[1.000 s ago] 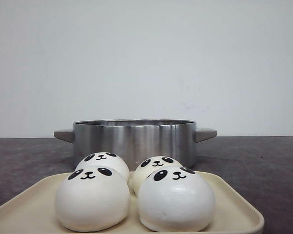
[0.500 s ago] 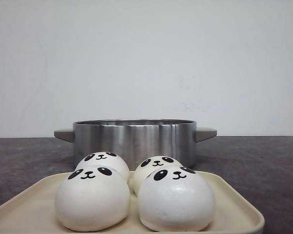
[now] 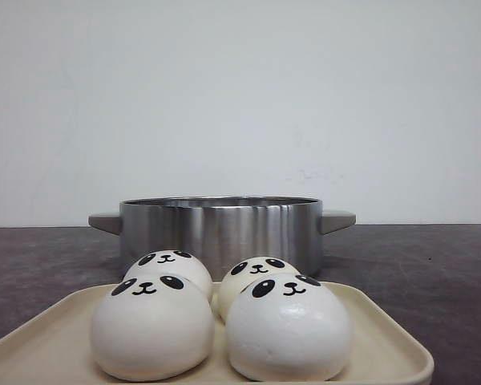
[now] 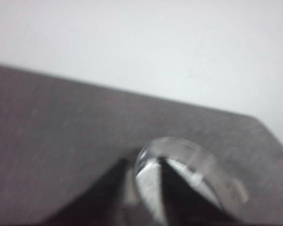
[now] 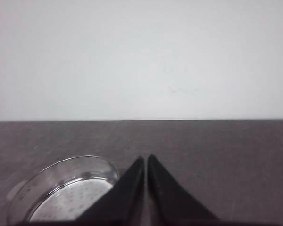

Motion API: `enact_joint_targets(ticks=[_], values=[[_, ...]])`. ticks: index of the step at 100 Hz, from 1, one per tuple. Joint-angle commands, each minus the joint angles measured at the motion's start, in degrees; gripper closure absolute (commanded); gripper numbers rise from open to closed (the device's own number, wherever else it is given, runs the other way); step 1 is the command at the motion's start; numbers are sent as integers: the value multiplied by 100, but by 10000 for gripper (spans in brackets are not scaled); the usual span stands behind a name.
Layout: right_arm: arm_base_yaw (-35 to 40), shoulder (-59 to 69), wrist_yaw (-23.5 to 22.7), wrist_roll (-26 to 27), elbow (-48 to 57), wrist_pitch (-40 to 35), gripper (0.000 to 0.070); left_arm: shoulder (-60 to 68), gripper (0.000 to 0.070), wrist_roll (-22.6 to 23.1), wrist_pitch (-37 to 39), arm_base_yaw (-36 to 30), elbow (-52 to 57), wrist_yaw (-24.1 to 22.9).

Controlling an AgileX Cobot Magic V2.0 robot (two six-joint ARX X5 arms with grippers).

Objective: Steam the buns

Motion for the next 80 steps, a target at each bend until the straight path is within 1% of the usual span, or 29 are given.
enact_joint_targets(ticks=[1, 3, 4, 5, 6, 17, 28, 40, 44, 51, 60, 63, 67, 80], values=[[4, 129, -122, -136, 278, -131, 184, 83, 166, 103, 44, 0, 256, 155], [4, 164, -162, -94, 334, -162, 82, 109, 124, 105, 48, 0, 310, 210], [4, 177, -181, -68, 358, -177, 43, 122, 107, 105, 48, 0, 337, 236], [4, 190, -208, -44, 382, -184, 11, 136, 97, 105, 48, 0, 354, 254], [4, 203, -240, -20, 404, -188, 0, 142, 93, 105, 48, 0, 374, 271], [4, 280, -586, 170, 557, -164, 0, 155, 98, 105, 35, 0, 428, 315], [13, 376, -767, 319, 645, -127, 2, 129, 104, 101, -70, -44, 428, 313], [162, 686, -1163, 525, 734, -129, 86, 136, 104, 96, -166, -223, 428, 319], [273, 835, -1198, 603, 750, -131, 122, 151, 104, 79, -164, -297, 428, 321], [575, 1128, -1211, 754, 754, -133, 207, 184, 104, 79, -173, -417, 428, 334], [1145, 1569, -1185, 1113, 756, -221, 313, 229, 104, 81, -247, -527, 428, 334], [1368, 1740, -1134, 1191, 761, -289, 332, 254, 104, 81, -280, -546, 428, 334], [1672, 1980, -1012, 1246, 765, -402, 336, 282, 104, 83, -319, -568, 428, 334], [2704, 2863, -243, 1296, 772, -778, 336, 363, 104, 81, -468, -621, 428, 343]])
